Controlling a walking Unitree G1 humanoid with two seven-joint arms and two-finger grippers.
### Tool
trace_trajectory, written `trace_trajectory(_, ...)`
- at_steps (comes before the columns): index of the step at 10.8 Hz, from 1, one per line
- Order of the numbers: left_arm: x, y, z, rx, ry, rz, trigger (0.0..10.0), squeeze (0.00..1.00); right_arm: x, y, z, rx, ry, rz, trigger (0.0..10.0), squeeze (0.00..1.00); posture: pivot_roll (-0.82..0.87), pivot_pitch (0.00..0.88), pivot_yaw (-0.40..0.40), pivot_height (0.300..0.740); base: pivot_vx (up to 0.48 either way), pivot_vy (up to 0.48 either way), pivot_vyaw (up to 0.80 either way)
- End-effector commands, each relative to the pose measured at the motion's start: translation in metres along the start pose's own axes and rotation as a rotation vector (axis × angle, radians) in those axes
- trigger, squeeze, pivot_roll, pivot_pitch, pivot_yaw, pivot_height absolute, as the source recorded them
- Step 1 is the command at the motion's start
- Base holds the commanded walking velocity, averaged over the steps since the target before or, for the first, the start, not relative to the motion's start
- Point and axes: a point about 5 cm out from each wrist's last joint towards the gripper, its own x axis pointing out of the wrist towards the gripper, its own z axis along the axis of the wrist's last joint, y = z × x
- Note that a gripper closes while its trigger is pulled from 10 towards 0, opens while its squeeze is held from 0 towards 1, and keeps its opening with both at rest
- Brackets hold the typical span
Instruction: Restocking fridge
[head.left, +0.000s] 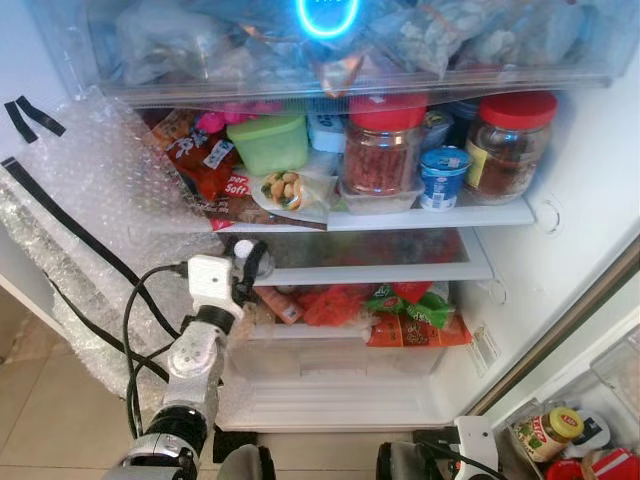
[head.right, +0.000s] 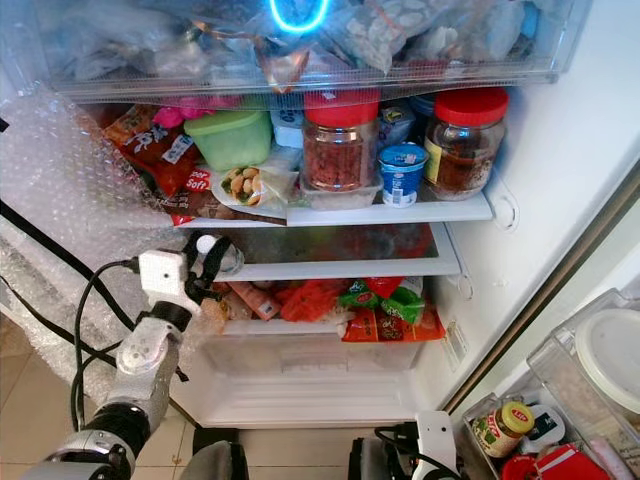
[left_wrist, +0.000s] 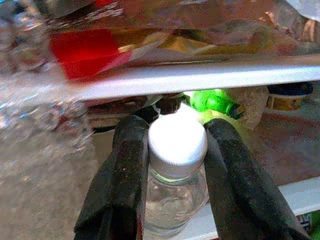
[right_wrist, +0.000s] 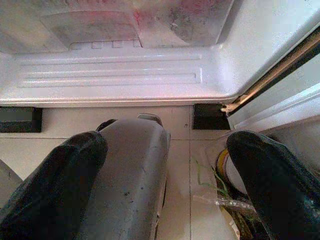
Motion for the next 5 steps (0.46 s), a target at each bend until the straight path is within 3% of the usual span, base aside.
trace_trajectory(1, 0.003, 0.002, -0.001, 0.028, 0.026, 0.001, 10.0, 0.0, -0.006, 0.006, -0.028, 0.026, 0.098, 0.011, 10.0, 0.0, -0.06, 0.076, 0.051, 0.626, 0.0, 0.0, 0.0)
trace_trajectory(5, 0.015, -0.014, 0.006, 0.157, -0.006, -0.104, 10.0, 0.0, -0.006, 0.006, -0.028, 0.032, 0.09, 0.009, 10.0, 0.0, -0.07, 0.084, 0.054, 0.626, 0.0, 0.0, 0.0)
